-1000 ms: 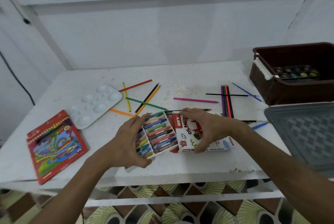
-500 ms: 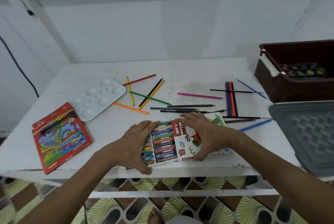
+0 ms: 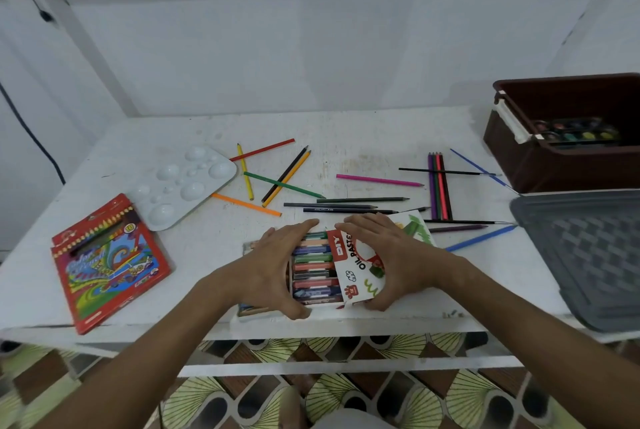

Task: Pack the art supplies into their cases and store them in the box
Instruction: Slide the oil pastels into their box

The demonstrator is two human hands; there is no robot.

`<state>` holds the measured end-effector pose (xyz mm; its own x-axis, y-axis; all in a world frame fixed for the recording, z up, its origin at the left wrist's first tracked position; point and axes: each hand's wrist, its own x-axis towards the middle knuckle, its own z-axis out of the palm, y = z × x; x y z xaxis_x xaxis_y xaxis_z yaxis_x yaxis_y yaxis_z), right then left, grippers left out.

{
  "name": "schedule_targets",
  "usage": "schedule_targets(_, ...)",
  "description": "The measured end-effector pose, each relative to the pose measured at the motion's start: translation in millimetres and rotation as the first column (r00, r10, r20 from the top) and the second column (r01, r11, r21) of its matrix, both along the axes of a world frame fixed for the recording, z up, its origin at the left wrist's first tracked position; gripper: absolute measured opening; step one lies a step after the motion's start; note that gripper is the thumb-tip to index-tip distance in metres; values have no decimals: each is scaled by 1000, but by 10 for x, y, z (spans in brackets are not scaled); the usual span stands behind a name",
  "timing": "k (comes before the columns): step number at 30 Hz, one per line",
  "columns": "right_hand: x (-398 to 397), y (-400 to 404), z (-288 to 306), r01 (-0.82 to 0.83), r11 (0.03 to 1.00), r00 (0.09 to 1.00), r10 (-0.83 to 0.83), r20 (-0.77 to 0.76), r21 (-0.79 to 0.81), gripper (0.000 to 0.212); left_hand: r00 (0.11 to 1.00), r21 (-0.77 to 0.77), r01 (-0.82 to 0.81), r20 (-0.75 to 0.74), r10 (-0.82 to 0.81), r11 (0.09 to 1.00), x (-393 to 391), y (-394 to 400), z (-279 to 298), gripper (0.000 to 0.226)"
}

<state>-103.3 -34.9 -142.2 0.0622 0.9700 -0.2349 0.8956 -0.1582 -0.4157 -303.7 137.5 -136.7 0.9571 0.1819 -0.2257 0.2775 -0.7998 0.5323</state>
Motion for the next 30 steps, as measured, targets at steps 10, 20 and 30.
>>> schedule_targets(10,-49,7,-8,7,999,1000,-6,-18,33,119,1000,43,-16,6,16,999,85,-50,-60,124)
schedule_targets(20,-64,51,57,3,999,1000,-2,-18,48,111,996,-59,-88,9,89,994,155,-62,-3,121)
schedule_targets(30,-114,34,-37,0,999,992,-6,122,54,126,990,26,-137,-28,138,990,77,-61,16,139)
